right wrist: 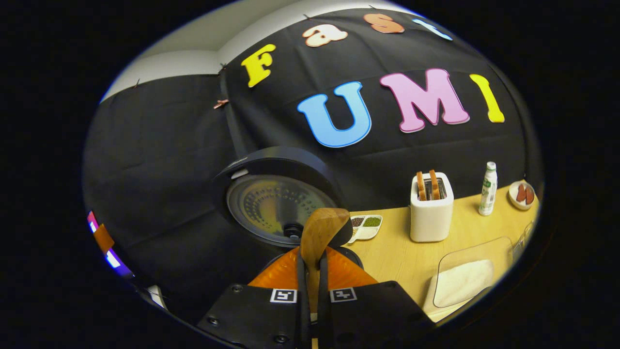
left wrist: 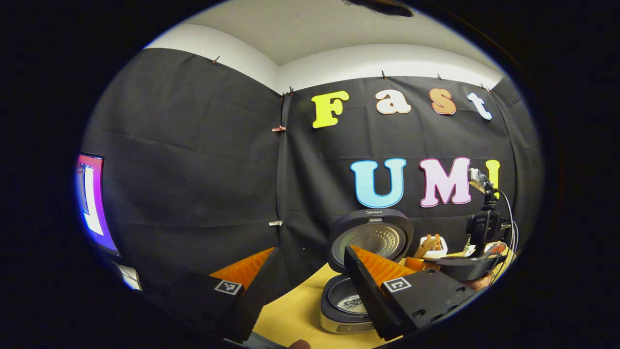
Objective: Close the left gripper, press the button to open the rice cooker; take a wooden spoon from the chopstick holder with the right hand, scoop a spoonful of rice and pour it into the rice cooker, then put the wooden spoon back into the chopstick holder.
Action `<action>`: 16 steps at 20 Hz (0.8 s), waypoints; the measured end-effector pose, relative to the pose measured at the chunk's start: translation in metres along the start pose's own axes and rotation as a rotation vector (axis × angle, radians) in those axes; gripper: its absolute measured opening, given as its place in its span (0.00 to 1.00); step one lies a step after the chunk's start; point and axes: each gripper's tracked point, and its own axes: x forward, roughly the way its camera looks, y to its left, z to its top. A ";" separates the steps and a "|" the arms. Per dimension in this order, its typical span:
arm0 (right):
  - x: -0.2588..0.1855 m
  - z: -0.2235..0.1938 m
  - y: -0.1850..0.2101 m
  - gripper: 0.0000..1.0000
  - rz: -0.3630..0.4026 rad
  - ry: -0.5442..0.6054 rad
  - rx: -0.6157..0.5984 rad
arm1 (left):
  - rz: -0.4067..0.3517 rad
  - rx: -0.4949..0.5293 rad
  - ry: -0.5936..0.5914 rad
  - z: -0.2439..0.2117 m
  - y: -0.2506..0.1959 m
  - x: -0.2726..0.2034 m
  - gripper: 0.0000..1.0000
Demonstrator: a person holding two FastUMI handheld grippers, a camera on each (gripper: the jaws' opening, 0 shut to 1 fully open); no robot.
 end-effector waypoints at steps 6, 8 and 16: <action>-0.005 -0.003 0.023 0.10 0.034 -0.017 -0.277 | 0.009 -0.041 0.026 -0.013 0.000 0.003 0.90; -0.006 0.000 0.030 0.10 0.047 -0.041 -0.362 | 0.025 -0.051 0.036 -0.017 0.003 0.004 0.90; -0.011 0.010 0.051 0.10 0.086 -0.133 -0.579 | 0.029 -0.055 0.029 -0.015 -0.005 0.004 0.90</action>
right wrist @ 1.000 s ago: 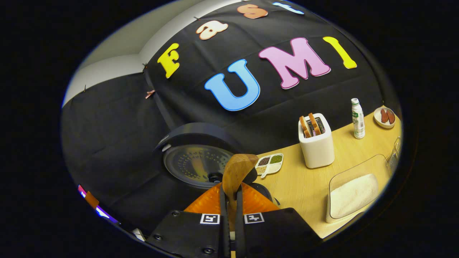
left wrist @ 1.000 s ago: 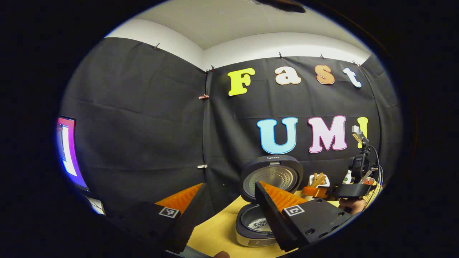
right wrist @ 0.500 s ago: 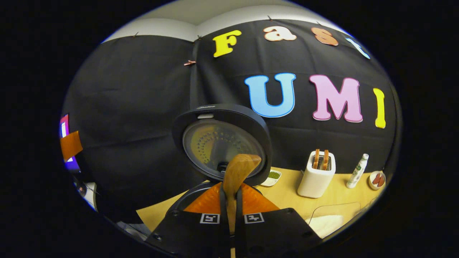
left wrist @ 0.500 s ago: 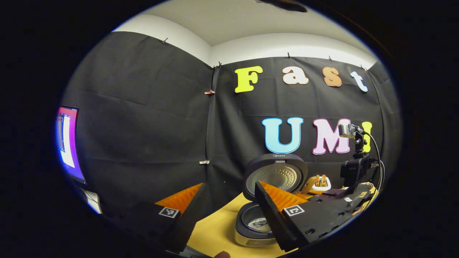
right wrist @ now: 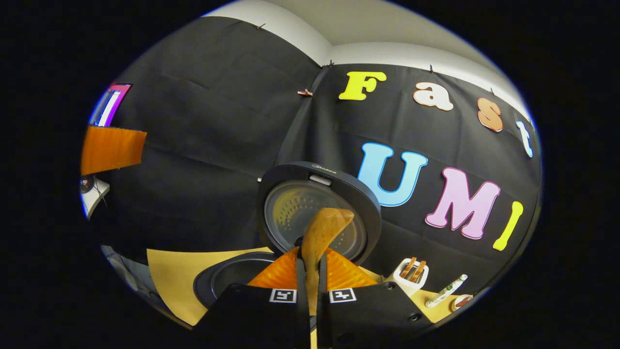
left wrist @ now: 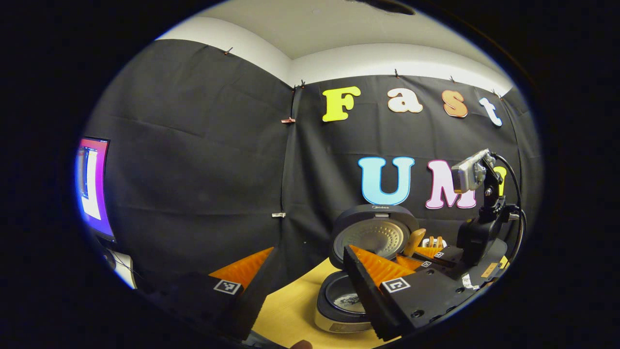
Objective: Close the left gripper, press the button to open the rice cooker; take a wooden spoon from the chopstick holder with the right hand, scoop a spoonful of rice and pour it into the rice cooker, then put the wooden spoon back into the chopstick holder.
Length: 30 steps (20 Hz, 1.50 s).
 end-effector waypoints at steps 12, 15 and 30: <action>-0.032 0.005 -0.091 0.10 -0.112 -0.028 0.368 | -0.048 0.038 -0.008 0.015 -0.054 -0.007 0.90; -0.059 -0.008 -0.141 0.10 -0.189 -0.025 0.391 | -0.102 0.051 -0.010 0.021 -0.099 -0.009 0.91; -0.229 -0.133 -0.393 0.10 -0.600 0.098 0.416 | -0.237 0.037 -0.015 0.018 -0.269 -0.024 0.95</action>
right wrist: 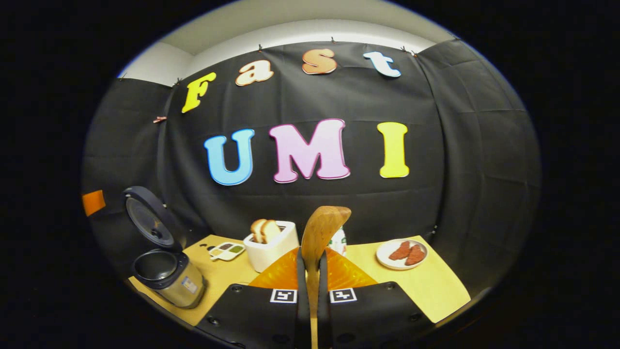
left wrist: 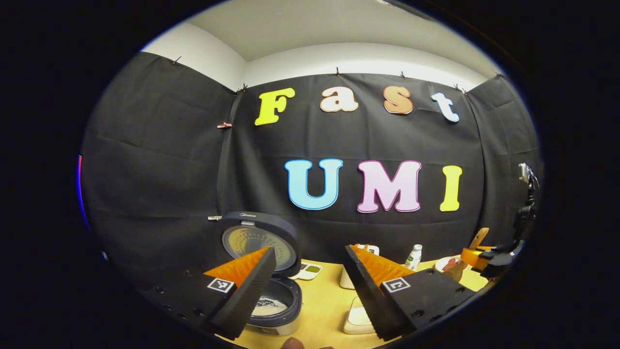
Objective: Close the left gripper, press the button to open the rice cooker; take a wooden spoon from the chopstick holder with the right hand, scoop a spoonful of rice and pour it into the rice cooker, then put the wooden spoon back into the chopstick holder.
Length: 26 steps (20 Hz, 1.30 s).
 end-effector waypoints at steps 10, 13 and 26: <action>0.016 -0.057 -0.078 0.10 -0.096 0.110 0.022 | 0.038 0.033 0.011 -0.004 -0.020 -0.012 0.95; 0.017 -0.068 -0.076 0.10 -0.096 0.140 0.003 | 0.047 0.037 0.008 -0.002 -0.018 -0.015 0.95; 0.015 -0.054 -0.105 0.39 -0.248 0.112 0.026 | 0.054 0.035 -0.008 0.004 -0.011 -0.019 0.95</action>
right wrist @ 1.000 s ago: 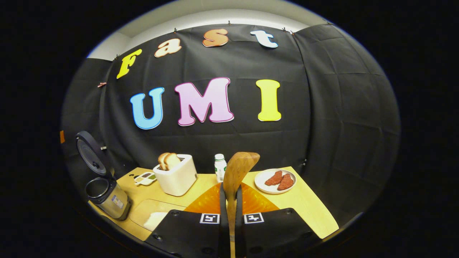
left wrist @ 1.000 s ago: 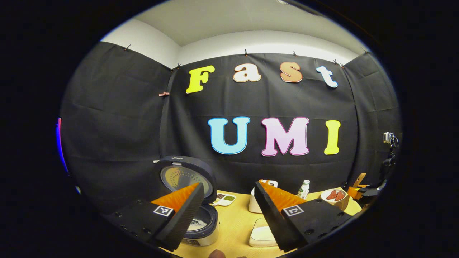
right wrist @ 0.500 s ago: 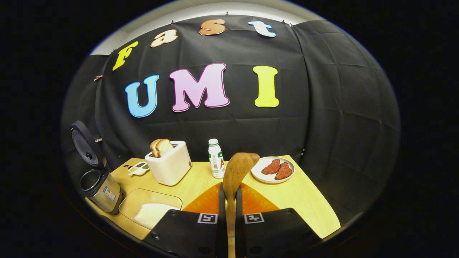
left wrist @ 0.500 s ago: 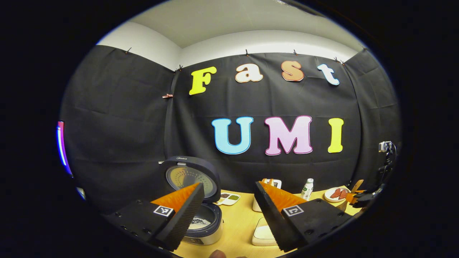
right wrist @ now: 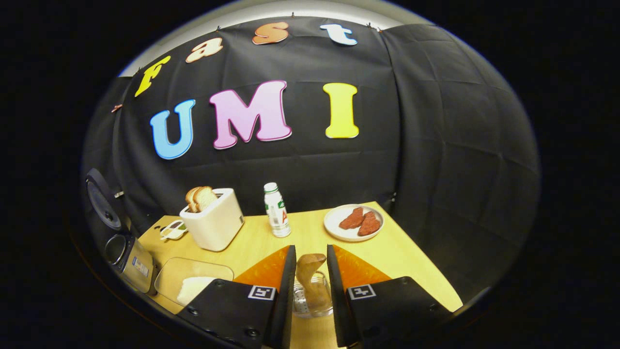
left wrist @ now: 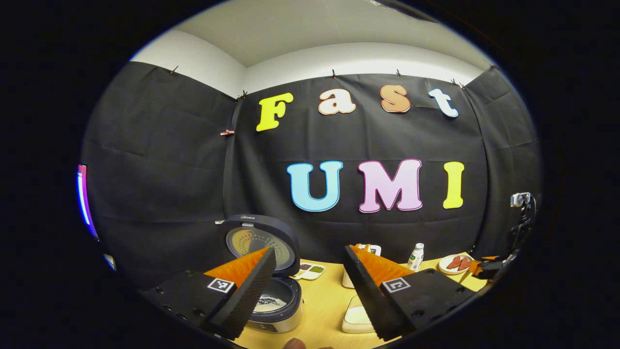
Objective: Close the left gripper, press the button to open the rice cooker; take a wooden spoon from the chopstick holder with the right hand, scoop a spoonful of rice and pour it into the rice cooker, then put the wooden spoon back into the chopstick holder.
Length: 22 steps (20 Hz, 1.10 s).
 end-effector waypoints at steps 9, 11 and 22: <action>-0.023 0.020 0.038 0.41 0.073 -0.060 -0.062 | 0.001 0.019 -0.029 0.012 0.026 0.027 0.95; -0.029 0.019 0.048 0.38 0.083 -0.064 -0.061 | -0.002 0.029 -0.047 0.020 0.036 0.040 0.95; -0.062 0.052 0.082 0.39 0.075 -0.152 -0.038 | -0.068 0.088 -0.038 0.035 0.092 0.158 0.93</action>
